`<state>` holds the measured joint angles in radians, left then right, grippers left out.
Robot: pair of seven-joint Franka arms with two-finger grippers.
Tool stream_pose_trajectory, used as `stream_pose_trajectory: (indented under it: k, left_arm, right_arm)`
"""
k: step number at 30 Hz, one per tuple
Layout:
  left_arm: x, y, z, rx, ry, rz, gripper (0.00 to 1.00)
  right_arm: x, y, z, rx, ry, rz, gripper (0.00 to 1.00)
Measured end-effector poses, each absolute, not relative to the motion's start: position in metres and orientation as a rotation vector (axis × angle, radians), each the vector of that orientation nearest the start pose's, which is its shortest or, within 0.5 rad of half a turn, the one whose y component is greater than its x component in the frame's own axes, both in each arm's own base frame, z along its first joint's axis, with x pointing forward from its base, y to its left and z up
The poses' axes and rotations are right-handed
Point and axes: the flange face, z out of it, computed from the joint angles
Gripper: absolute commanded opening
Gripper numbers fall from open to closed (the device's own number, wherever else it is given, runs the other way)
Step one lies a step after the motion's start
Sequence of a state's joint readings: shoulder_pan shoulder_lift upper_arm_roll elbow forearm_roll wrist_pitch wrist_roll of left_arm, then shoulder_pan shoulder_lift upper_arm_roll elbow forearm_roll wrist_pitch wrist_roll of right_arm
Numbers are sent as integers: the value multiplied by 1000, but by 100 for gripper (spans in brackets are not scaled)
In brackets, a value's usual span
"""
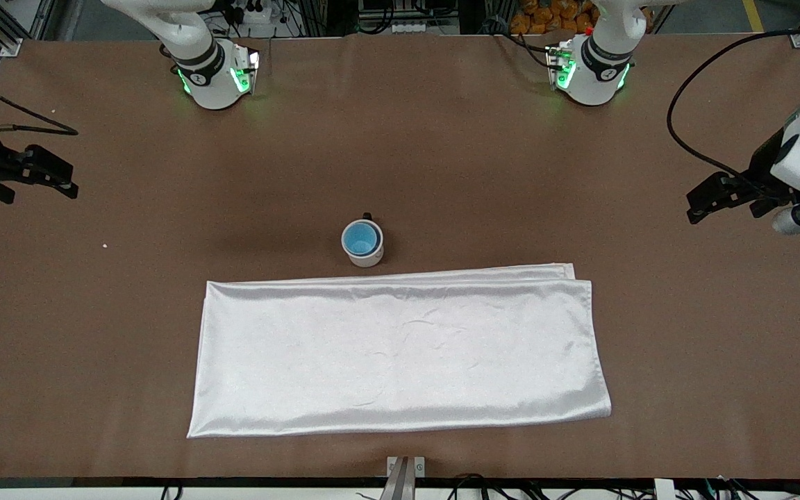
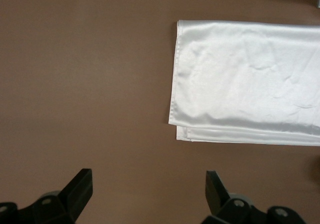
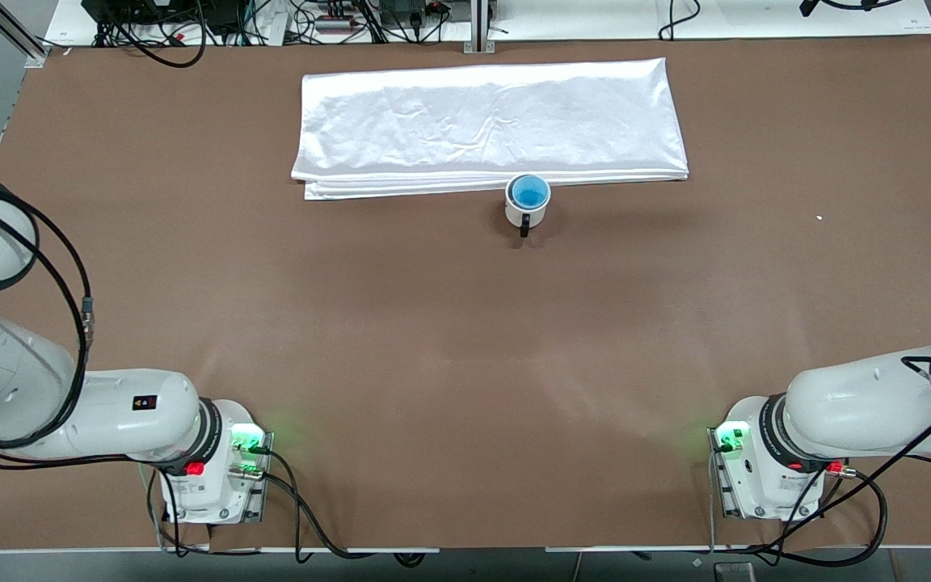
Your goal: Place blue cup into white mug on table
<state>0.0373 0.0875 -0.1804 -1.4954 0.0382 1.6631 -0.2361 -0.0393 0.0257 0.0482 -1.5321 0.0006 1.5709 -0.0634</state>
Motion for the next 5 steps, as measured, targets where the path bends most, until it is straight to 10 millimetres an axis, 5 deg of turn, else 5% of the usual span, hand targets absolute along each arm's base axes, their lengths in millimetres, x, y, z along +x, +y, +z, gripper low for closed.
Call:
stream_pose_trajectory:
  k: [5]
  left_arm:
    - [586, -76, 620, -3129, -145, -132, 100]
  right_arm:
    - [563, 5, 628, -3138, -113, -21, 100]
